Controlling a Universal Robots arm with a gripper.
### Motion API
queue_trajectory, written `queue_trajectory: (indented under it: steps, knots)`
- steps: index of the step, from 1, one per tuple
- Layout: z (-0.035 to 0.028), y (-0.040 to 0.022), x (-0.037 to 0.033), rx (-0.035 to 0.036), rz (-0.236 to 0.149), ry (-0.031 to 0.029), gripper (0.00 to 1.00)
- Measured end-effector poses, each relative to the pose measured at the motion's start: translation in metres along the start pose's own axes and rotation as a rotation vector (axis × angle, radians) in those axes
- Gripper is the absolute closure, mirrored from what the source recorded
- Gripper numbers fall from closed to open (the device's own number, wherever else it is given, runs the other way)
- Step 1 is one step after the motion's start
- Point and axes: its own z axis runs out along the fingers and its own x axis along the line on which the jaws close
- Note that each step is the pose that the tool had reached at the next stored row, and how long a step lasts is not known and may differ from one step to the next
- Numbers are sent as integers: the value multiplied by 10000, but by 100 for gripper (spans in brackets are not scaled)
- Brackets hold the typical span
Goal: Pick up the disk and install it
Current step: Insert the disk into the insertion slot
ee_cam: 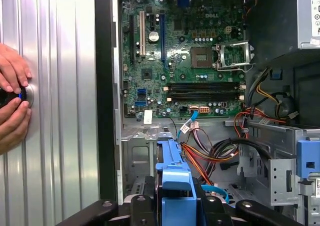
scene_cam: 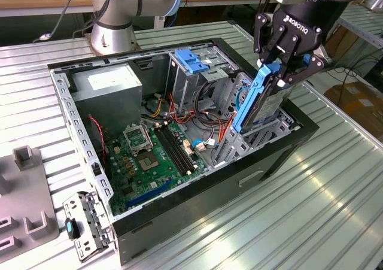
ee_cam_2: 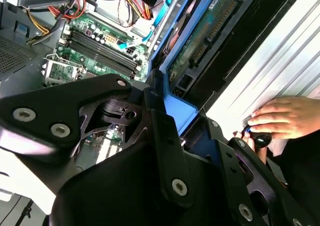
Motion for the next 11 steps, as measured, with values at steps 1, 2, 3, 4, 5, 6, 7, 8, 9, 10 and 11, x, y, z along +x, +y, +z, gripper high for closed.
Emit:
queue_trajectory:
  steps: [1, 2, 3, 4, 5, 6, 7, 8, 9, 10, 11]
  knots:
    - [11, 0, 0, -2, 1, 0, 63]
    - [27, 0, 0, -1, 1, -9, 63]
    - [39, 0, 1, -2, 0, -9, 63]
    - [50, 0, 1, -2, 1, -8, 63]
    - [66, 0, 0, -2, 1, -10, 63]
    - [71, -1, 0, 1, -1, -15, 63]
    - [71, -1, 1, -1, -1, -13, 63]
    - [72, 0, 1, -1, -1, -14, 63]
    - [73, -1, 0, -1, 0, -15, 63]
    - [72, 0, 0, -1, -1, -14, 63]
    - [73, 0, 0, -1, 0, -14, 63]
